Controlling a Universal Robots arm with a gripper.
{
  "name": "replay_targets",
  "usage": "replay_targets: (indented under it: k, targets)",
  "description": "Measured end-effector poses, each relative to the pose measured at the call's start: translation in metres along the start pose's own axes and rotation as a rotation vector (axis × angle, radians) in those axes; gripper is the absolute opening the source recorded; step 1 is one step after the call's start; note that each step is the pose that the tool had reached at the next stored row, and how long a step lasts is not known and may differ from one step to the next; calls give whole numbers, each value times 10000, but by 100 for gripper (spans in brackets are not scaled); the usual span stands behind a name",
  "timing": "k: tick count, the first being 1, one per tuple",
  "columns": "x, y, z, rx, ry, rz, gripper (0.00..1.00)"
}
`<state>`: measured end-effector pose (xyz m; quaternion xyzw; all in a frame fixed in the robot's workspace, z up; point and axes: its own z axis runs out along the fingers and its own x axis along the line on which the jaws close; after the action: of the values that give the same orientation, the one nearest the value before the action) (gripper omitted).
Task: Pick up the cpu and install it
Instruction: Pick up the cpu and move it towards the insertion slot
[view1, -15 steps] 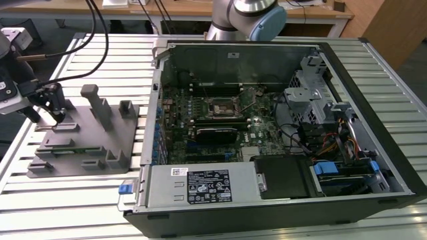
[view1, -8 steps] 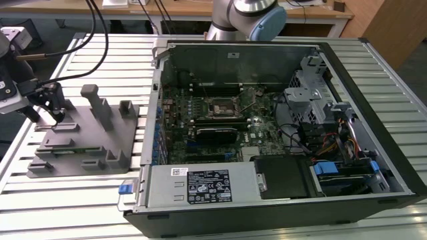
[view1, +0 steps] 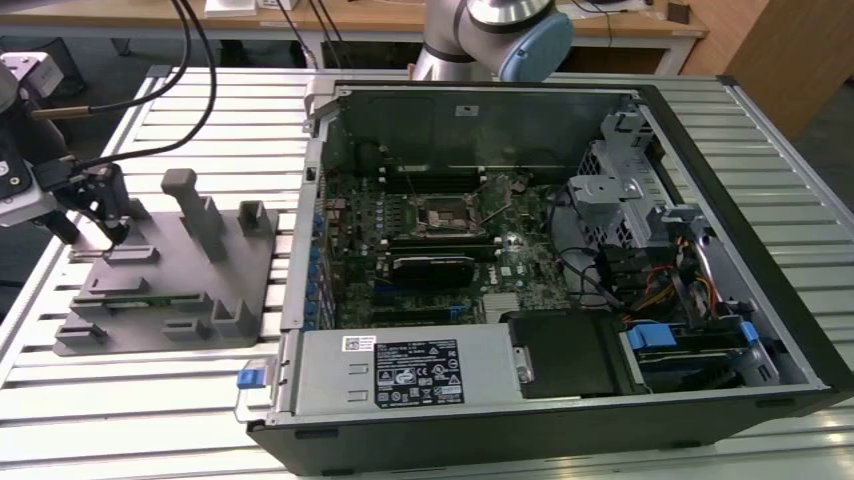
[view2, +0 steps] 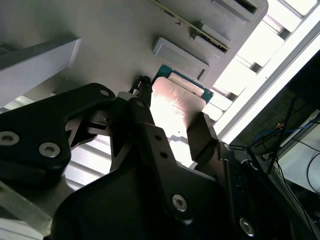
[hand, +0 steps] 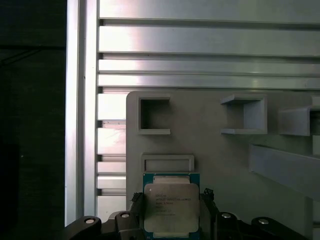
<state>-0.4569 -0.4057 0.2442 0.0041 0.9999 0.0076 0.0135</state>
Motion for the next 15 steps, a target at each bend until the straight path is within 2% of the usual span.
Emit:
replay_targets:
  k: [15]
  targets:
    - [-1, 0, -24, 0, 0, 0, 53]
